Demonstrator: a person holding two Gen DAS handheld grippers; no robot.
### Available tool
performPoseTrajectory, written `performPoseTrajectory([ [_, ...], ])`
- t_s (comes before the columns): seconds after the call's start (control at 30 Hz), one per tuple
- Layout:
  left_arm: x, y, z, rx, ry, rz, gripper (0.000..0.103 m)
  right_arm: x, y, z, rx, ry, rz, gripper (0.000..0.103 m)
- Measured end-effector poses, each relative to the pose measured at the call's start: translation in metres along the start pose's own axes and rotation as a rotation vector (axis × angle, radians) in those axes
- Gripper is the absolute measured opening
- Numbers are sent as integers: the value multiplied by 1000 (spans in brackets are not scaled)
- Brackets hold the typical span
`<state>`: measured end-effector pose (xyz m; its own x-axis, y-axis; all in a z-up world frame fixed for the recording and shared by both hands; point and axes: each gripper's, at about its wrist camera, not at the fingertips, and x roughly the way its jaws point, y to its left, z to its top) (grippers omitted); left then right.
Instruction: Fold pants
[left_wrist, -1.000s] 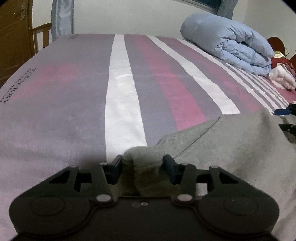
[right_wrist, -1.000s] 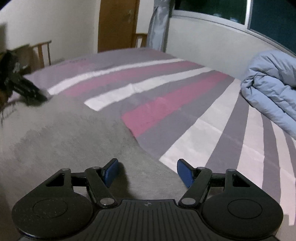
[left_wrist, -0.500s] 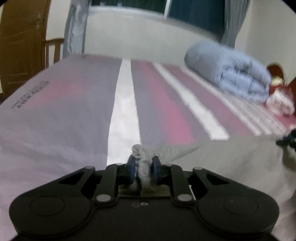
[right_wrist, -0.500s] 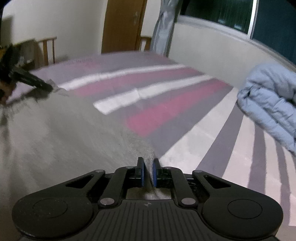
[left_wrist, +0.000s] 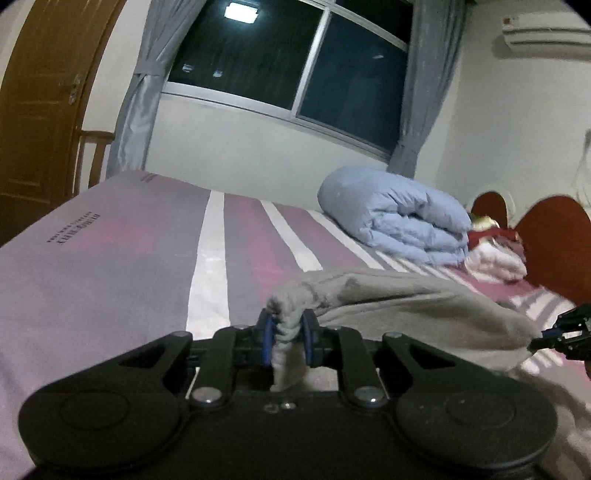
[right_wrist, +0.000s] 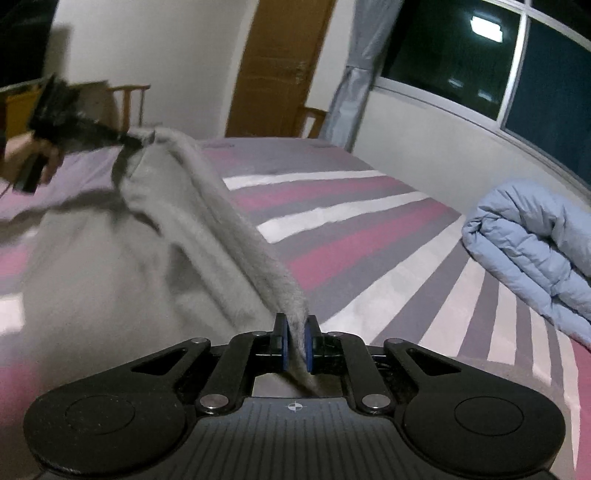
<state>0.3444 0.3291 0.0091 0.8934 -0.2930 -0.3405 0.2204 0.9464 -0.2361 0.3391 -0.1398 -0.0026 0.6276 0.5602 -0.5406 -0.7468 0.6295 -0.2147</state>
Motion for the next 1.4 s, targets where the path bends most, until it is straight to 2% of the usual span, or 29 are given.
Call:
performPoseTrajectory([
  [0.07,-13,-6,-13,11,32,0,8,-11,22,-21,-6,22,-4,9],
  [0.13,-23,-12,-28,32,93,13,17,-15,39,-41,-10,51,-12,10],
  [0.2,-33,-16,-43,31,136,65,21,-24,56,-60,-2,56,-29,18],
  [0.23,-38,-16,-48,22,153,93,20,-29,62,-67,18,42,-56,28],
  [0.27,-44,-14,-52,-3,163,122,19,-36,64,-73,61,29,-69,32],
  [0.33,-55,-10,-56,-65,163,158,20,-50,65,-81,165,-1,-75,32],
  [0.4,-66,-10,-59,-130,169,212,21,-62,60,-85,265,-32,-118,32],
  [0.5,-86,-18,-57,-261,122,246,23,-78,52,-86,429,-83,-151,32],
  [0.6,-105,-21,-58,-421,55,211,56,-87,42,-84,566,-118,-159,32],
  [0.63,-109,-26,-59,-467,32,196,57,-88,40,-84,608,-123,-160,32],
  [0.77,-109,-36,-72,-537,66,179,51,-95,33,-84,737,-156,-152,32],
  [0.87,-107,-36,-84,-545,92,185,46,-98,33,-84,767,-171,-140,32],
  [0.97,-95,-31,-94,-599,111,171,38,-96,38,-80,775,-168,-145,32],
  [1.1,-88,-30,-104,-611,115,182,25,-83,35,-80,843,-153,-147,32],
  [1.23,-80,-23,-106,-674,100,166,25,-72,24,-83,986,-152,-117,32],
  [1.4,-74,-21,-106,-676,110,175,25,-51,7,-90,1208,-112,-46,32],
])
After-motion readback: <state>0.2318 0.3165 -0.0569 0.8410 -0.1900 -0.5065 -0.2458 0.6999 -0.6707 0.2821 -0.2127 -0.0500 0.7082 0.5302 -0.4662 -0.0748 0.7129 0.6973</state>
